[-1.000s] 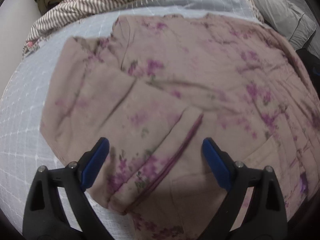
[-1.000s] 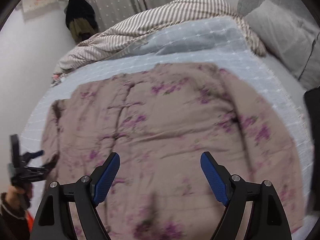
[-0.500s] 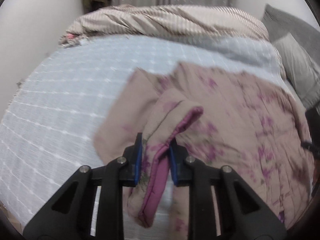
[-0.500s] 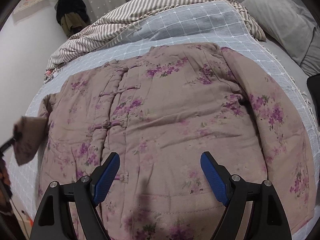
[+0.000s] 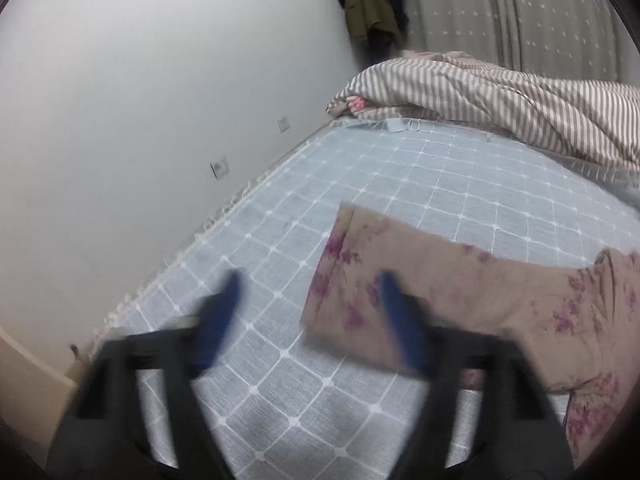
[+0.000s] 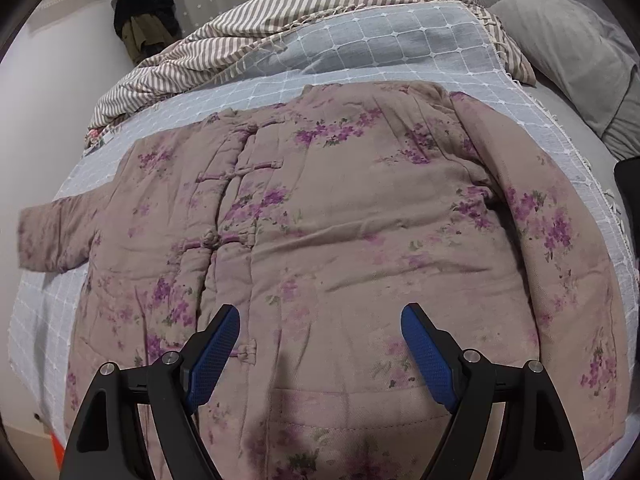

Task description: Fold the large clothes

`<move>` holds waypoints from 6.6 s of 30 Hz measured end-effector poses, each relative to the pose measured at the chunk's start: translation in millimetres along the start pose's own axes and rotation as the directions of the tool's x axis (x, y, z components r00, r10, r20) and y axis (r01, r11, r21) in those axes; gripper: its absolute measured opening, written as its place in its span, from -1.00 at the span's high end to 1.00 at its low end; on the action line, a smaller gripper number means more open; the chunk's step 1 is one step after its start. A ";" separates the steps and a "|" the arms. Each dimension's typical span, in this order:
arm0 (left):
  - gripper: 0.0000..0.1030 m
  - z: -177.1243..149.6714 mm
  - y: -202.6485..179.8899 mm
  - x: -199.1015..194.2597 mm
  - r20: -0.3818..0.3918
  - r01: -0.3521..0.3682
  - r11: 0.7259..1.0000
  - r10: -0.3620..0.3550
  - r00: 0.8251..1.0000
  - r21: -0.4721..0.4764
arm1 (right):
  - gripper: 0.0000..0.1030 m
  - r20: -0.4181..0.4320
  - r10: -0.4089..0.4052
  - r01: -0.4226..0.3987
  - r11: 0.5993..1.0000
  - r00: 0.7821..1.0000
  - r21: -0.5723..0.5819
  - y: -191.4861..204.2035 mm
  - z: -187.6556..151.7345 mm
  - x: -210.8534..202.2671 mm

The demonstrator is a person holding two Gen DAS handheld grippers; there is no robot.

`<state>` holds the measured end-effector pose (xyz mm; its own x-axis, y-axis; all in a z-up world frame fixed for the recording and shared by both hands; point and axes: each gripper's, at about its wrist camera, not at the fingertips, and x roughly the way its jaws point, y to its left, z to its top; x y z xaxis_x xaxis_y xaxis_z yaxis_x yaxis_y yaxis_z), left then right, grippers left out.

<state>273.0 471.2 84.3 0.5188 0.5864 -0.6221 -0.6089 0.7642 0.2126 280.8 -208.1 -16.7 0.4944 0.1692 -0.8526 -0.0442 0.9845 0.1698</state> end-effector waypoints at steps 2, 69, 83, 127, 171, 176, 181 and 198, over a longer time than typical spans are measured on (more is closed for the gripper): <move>-0.87 -18.5 15.9 8.2 0.000 0.067 0.996 -0.067 0.998 -0.062 | -0.63 -0.005 -0.007 0.007 1.000 1.000 -0.011 3.8 -0.5 2.5; -0.77 -248.9 -140.1 -85.9 -0.472 0.784 0.606 -0.734 0.489 -0.130 | -0.63 -0.008 -0.087 0.087 0.992 0.996 0.096 -105.3 -126.2 -104.4; -0.77 -314.5 -158.3 -140.5 -0.581 0.885 0.423 -0.777 0.243 -0.195 | -0.63 -0.134 0.069 -0.058 0.995 0.989 0.082 -148.7 -212.9 -117.4; -0.81 -268.4 -132.8 -243.2 -0.275 0.713 0.692 -0.668 0.692 0.113 | -0.18 0.089 -0.282 0.279 0.959 0.955 0.043 -183.8 -177.3 -123.8; -0.84 -271.7 -259.0 -232.9 -0.199 0.841 0.531 -0.817 0.541 0.105 | 0.67 0.341 -0.414 0.482 0.864 0.844 -0.143 -183.6 -68.1 -154.5; -0.84 -268.4 -257.8 -233.0 -0.182 0.820 0.555 -0.800 0.572 0.141 | 0.68 0.378 -0.533 0.581 0.814 0.757 -0.015 -216.5 4.7 -175.2; -0.84 -265.0 -255.5 -223.2 -0.189 0.815 0.568 -0.793 0.579 0.111 | 0.69 0.360 -0.631 0.634 0.763 0.687 0.127 -263.8 67.2 -189.3; -0.84 -267.4 -265.3 -202.4 -0.257 0.752 0.642 -0.709 0.656 0.148 | 0.06 -0.136 -0.896 0.904 0.409 0.423 0.123 -447.7 130.9 -50.7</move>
<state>169.1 78.0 -47.7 0.6178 -0.2263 -0.7531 0.0881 0.9716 -0.2196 389.2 -663.4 15.1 0.1311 -0.8039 -0.5801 0.5360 0.5497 -0.6407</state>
